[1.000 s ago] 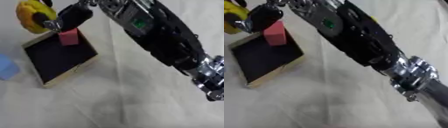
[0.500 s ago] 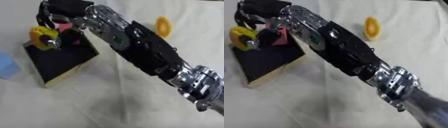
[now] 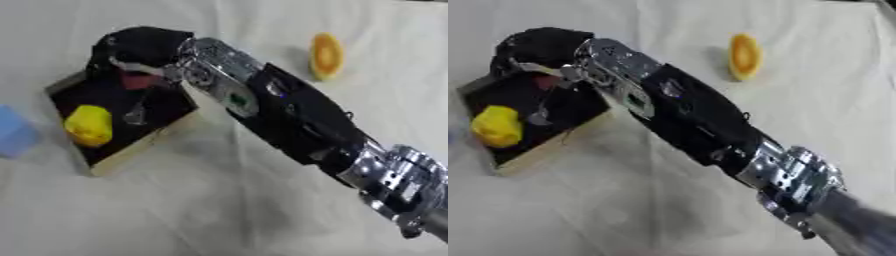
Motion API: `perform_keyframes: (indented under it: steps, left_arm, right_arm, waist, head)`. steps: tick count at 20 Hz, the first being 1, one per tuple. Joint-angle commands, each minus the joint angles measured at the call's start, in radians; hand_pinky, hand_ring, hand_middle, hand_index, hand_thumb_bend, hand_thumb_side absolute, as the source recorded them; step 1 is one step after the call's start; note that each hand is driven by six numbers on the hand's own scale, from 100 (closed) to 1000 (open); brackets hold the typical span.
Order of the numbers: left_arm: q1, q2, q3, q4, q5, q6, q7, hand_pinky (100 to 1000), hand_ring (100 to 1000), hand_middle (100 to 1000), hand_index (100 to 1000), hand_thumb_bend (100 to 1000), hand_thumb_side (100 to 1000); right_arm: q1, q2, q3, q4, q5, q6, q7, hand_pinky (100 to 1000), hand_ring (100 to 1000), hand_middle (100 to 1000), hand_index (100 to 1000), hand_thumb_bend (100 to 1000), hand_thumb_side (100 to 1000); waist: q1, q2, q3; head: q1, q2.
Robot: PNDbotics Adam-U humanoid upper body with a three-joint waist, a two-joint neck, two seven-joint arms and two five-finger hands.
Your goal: Pick up objects on the table and place them in the box.
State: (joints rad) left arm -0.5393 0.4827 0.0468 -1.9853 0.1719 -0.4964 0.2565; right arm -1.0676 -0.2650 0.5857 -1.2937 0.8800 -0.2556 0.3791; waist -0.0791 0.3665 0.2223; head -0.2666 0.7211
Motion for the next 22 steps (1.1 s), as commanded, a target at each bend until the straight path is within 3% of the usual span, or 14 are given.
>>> perform_keyframes:
  steps: [1, 5, 11, 16, 22]
  left_arm:
    - [-0.004, 0.012, 0.007, -0.015, 0.003, 0.005, 0.0, 713, 670, 625, 764, 100, 310]
    - [0.008, 0.013, 0.009, -0.015, 0.001, 0.009, 0.001, 712, 669, 625, 765, 100, 315]
    - [0.037, 0.025, 0.019, -0.015, -0.01, 0.013, 0.011, 712, 669, 625, 765, 100, 318]
    - [0.059, 0.032, 0.026, -0.015, -0.023, 0.018, 0.023, 711, 669, 624, 765, 100, 325]
    - [0.071, 0.033, 0.03, -0.015, -0.033, 0.024, 0.034, 710, 669, 624, 765, 100, 338]
  right_arm:
    - [-0.011, -0.028, -0.016, -0.039, 0.021, -0.011, 0.016, 897, 910, 744, 837, 370, 367]
    - [-0.024, -0.077, -0.044, -0.115, -0.027, 0.006, -0.011, 892, 899, 727, 833, 347, 315]
    - [-0.033, -0.212, -0.145, -0.256, -0.113, 0.054, -0.05, 892, 898, 719, 838, 325, 251]
    - [0.02, -0.336, -0.216, -0.326, -0.189, 0.129, -0.013, 891, 900, 723, 838, 330, 274]
    - [0.141, -0.484, -0.266, -0.296, -0.257, 0.215, -0.023, 890, 905, 735, 842, 342, 320]
  waist:
    - [0.003, -0.017, -0.003]
    - [0.006, -0.026, -0.016]
    - [0.008, -0.041, -0.049]
    - [0.011, -0.049, -0.079]
    - [0.015, -0.046, -0.098]
  head:
    - [0.006, 0.007]
    - [0.013, 0.015]
    - [0.04, 0.029]
    - [0.064, 0.033]
    - [0.085, 0.025]
